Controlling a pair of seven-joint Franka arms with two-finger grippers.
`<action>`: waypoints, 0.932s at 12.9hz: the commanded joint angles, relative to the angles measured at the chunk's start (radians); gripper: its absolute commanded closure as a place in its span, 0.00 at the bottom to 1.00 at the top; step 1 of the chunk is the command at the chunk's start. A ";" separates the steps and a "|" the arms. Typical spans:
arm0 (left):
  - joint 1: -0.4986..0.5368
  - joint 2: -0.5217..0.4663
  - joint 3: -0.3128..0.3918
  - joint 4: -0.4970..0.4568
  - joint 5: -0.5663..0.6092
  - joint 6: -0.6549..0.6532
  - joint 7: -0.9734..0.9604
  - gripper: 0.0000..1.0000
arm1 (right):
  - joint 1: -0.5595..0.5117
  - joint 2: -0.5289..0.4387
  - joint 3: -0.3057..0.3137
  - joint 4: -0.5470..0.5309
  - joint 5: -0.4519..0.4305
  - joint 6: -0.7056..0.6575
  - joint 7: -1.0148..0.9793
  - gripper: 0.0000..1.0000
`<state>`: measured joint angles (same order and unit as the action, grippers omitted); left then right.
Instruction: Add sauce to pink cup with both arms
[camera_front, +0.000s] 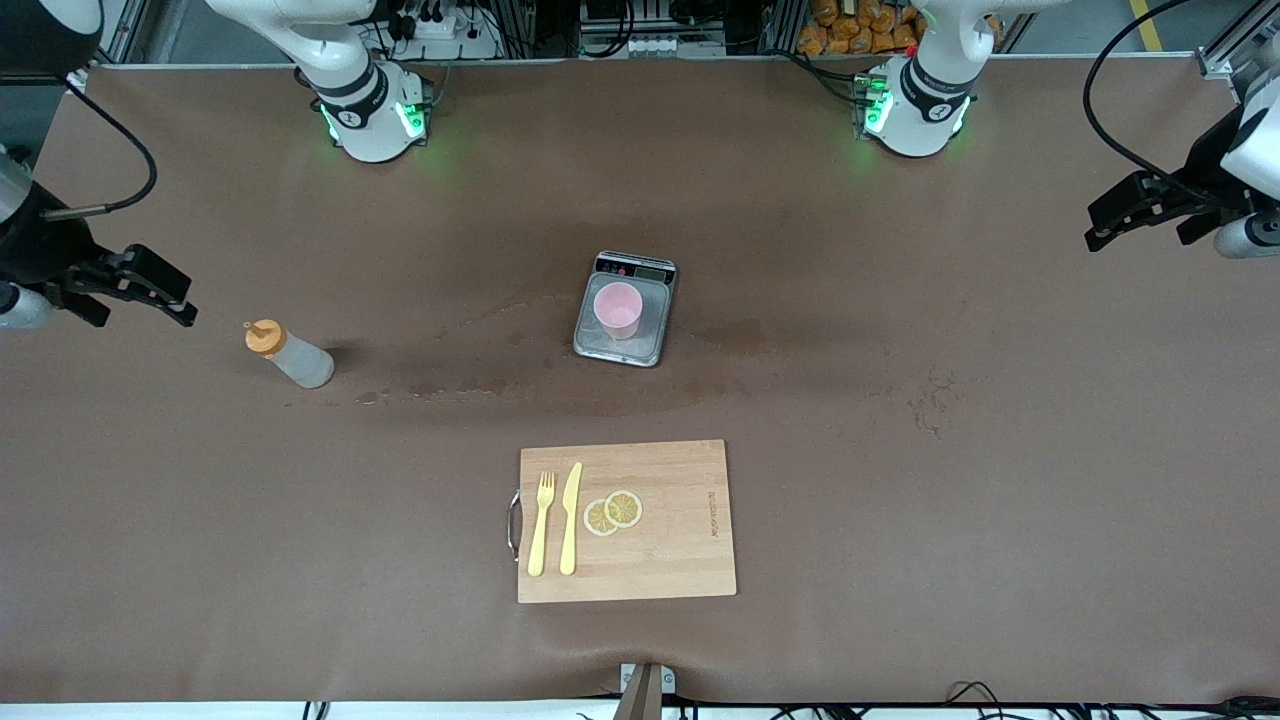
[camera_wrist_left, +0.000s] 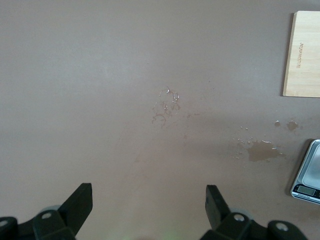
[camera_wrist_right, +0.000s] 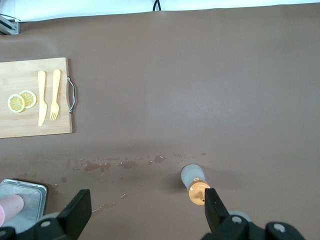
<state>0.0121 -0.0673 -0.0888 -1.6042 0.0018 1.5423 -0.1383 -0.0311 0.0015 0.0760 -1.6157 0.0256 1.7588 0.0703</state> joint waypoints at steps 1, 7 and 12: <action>0.005 -0.006 -0.006 -0.002 0.001 -0.010 0.008 0.00 | -0.003 -0.066 0.002 -0.082 0.014 0.028 -0.006 0.00; 0.006 -0.014 -0.002 0.003 -0.002 -0.008 0.008 0.00 | -0.007 -0.046 0.002 -0.015 -0.004 -0.039 0.003 0.00; 0.020 -0.006 -0.002 0.003 -0.003 -0.001 0.008 0.00 | -0.010 -0.044 0.002 0.000 -0.033 -0.039 0.006 0.00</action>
<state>0.0235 -0.0674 -0.0864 -1.6019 0.0018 1.5423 -0.1382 -0.0363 -0.0334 0.0717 -1.6279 0.0113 1.7350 0.0709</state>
